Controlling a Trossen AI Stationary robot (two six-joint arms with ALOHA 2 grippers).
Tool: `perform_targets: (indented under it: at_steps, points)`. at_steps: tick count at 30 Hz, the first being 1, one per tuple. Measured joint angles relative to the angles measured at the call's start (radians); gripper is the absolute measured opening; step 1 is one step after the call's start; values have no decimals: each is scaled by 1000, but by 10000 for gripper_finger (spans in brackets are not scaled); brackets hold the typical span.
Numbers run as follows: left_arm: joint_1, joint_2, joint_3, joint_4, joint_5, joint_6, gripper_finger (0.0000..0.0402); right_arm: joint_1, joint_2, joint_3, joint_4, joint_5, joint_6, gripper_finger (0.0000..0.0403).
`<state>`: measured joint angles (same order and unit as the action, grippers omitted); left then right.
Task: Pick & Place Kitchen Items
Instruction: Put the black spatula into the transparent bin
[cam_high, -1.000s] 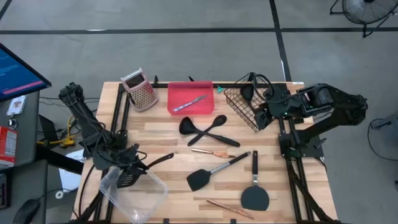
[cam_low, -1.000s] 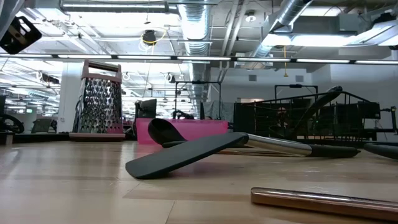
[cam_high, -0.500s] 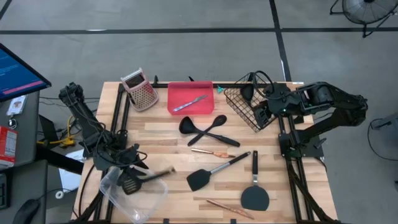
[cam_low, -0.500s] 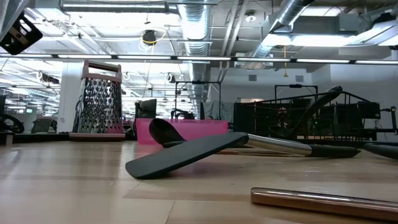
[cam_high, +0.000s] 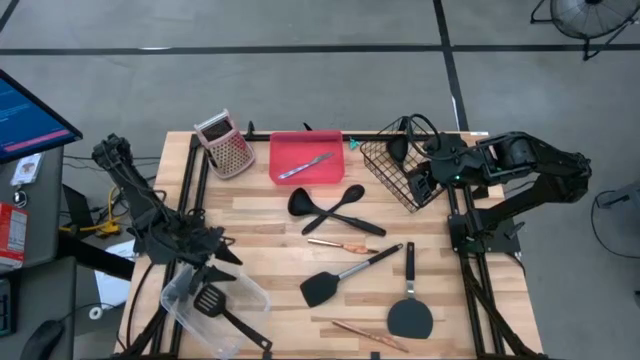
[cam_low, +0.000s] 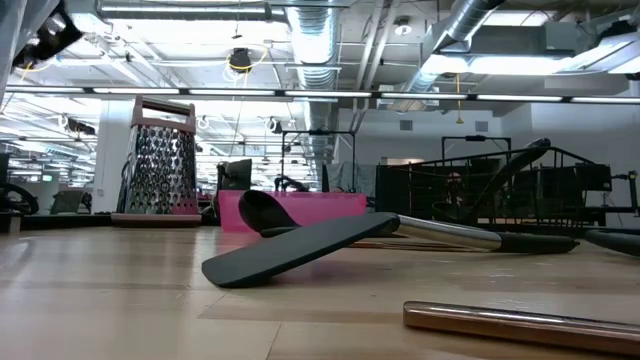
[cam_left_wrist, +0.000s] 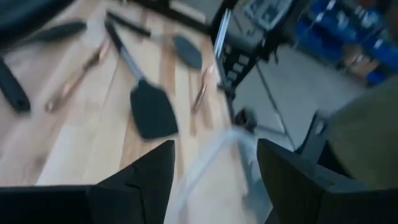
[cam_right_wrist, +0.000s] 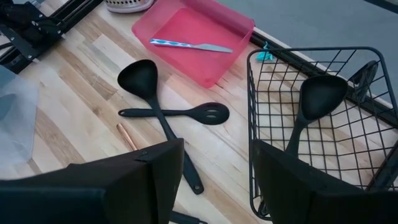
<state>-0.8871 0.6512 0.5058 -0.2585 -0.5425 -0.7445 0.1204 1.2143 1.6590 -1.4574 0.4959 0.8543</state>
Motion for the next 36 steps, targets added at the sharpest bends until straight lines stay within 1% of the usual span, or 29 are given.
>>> perform_targets:
  at_steps: [3,6,11,15,20,22,26,28,31,36]
  points:
    - [47,-10,47,8,-7,40,214,0,26,0,-8,-33,-32,188]
    - [105,-11,96,55,-12,123,214,4,85,0,-20,-107,-99,188]
    - [211,-11,147,141,-16,235,214,5,218,0,-25,-240,-244,188]
    - [278,-10,164,177,-16,242,214,5,326,0,-23,-299,-367,188]
    - [317,-10,168,201,-15,241,214,5,437,0,-10,-342,-578,188]
    - [322,-10,168,201,-15,241,214,3,467,0,27,-354,-676,188]
    - [322,-10,168,209,-11,240,214,-4,512,-8,139,-421,-856,188]
    - [322,-10,168,211,-6,240,214,-4,515,-45,211,-460,-912,187]
    - [322,-10,168,214,-1,240,214,-6,502,-155,303,-518,-966,181]
    - [322,-10,168,217,-1,252,214,-4,472,-365,423,-526,-971,164]
